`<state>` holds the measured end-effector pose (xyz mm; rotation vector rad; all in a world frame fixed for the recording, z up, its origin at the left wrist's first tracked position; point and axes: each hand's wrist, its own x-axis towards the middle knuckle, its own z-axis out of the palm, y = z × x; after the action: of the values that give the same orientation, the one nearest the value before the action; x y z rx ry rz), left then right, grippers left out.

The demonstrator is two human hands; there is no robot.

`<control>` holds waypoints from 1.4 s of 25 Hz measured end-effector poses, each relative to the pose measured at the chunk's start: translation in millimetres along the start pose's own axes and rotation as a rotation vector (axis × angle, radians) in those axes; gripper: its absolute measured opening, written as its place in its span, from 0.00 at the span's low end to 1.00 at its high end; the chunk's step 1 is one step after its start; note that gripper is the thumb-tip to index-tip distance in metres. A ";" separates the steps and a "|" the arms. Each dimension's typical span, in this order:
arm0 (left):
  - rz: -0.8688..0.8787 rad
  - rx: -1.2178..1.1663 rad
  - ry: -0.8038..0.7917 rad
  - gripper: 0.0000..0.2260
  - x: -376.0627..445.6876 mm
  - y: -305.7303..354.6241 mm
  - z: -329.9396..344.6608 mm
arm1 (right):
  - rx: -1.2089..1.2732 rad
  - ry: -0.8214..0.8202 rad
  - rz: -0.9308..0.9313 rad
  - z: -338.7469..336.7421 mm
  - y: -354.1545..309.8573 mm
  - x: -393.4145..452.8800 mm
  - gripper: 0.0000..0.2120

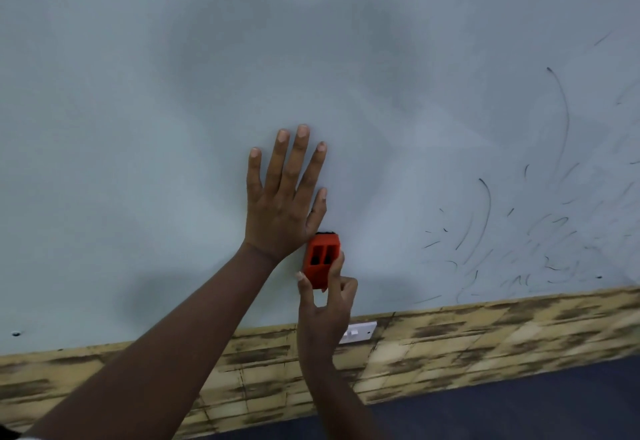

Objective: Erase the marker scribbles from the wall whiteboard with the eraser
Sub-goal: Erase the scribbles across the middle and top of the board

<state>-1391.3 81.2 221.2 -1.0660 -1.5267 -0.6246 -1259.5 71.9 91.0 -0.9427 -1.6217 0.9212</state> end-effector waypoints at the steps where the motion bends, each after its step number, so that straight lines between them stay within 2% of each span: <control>1: 0.015 -0.010 -0.013 0.33 -6.0 -2.2 -1.0 | 0.001 0.010 0.008 -6.1 5.4 4.5 0.38; 3: 0.060 -0.022 -0.051 0.33 -26.6 -8.6 -5.5 | 0.037 0.082 0.124 -21.5 19.9 19.2 0.39; 7: 0.127 0.011 -0.127 0.34 -71.6 -20.6 -13.7 | 0.186 0.222 0.549 -49.9 69.0 51.4 0.38; 10: 0.106 0.018 -0.138 0.33 -82.7 -19.1 -11.6 | 0.426 0.183 0.842 -67.0 107.1 60.9 0.30; 13: 0.090 0.027 -0.141 0.33 -85.5 -16.7 -7.9 | 0.508 0.103 1.007 -81.3 134.9 66.8 0.23; 17: 0.067 0.027 -0.159 0.33 -87.5 -15.2 -8.7 | 0.522 0.057 1.026 -89.3 142.7 67.1 0.23; 21: 0.089 0.049 -0.188 0.33 -92.2 -18.5 -11.1 | 0.563 0.170 0.921 -114.7 144.9 93.2 0.23; 24: 0.076 0.080 -0.208 0.33 -97.1 -17.8 -12.7 | 0.562 0.183 0.871 -141.3 152.1 128.0 0.24; 27: 0.049 0.112 -0.215 0.33 -104.2 -11.7 -9.8 | 0.518 0.117 0.891 -136.6 158.7 119.3 0.24; 32: 0.024 0.114 -0.176 0.33 -110.8 -6.9 -4.5 | 0.547 -0.062 1.045 -109.4 178.1 77.2 0.24; 35: 0.031 0.093 -0.149 0.33 -113.1 -6.0 -2.0 | 0.562 -0.076 1.053 -110.4 181.9 70.3 0.25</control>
<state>-1398.4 44.1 114.4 -1.0825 -1.6477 -0.4563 -1140.1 222.5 -24.2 -1.3468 -0.7364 2.0005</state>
